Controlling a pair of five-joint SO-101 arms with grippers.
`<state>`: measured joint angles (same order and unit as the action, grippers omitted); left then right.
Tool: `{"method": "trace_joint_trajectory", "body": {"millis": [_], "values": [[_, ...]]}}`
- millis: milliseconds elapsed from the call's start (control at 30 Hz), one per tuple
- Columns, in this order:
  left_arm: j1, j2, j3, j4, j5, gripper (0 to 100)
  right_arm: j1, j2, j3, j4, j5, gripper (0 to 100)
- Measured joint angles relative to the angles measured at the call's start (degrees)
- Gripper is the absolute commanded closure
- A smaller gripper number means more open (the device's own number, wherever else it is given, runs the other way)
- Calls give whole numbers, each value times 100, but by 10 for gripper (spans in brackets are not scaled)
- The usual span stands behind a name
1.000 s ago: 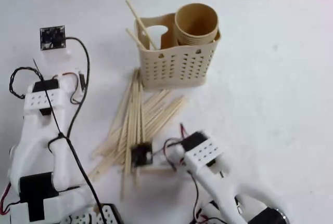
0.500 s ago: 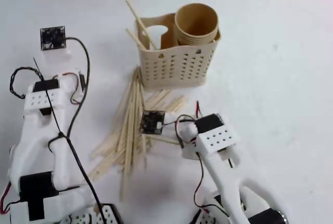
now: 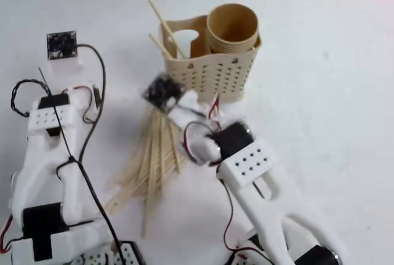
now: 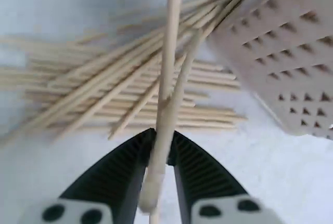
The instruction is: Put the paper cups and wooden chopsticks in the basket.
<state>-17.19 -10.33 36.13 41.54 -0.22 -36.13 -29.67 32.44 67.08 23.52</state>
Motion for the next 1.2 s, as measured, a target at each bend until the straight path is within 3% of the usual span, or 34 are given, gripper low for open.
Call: {"method": "trace_joint_trajectory", "body": {"millis": [567,933,1200], "values": [[0,0,0,0,0,907,-44,-9,-3991,-18,-1336,981],[0,0,0,0,0,907,774,677,-3851,-2743,-1389,981],[0,0,0,0,0,907,958,1503,-3446,-3648,-1864,981]]}}
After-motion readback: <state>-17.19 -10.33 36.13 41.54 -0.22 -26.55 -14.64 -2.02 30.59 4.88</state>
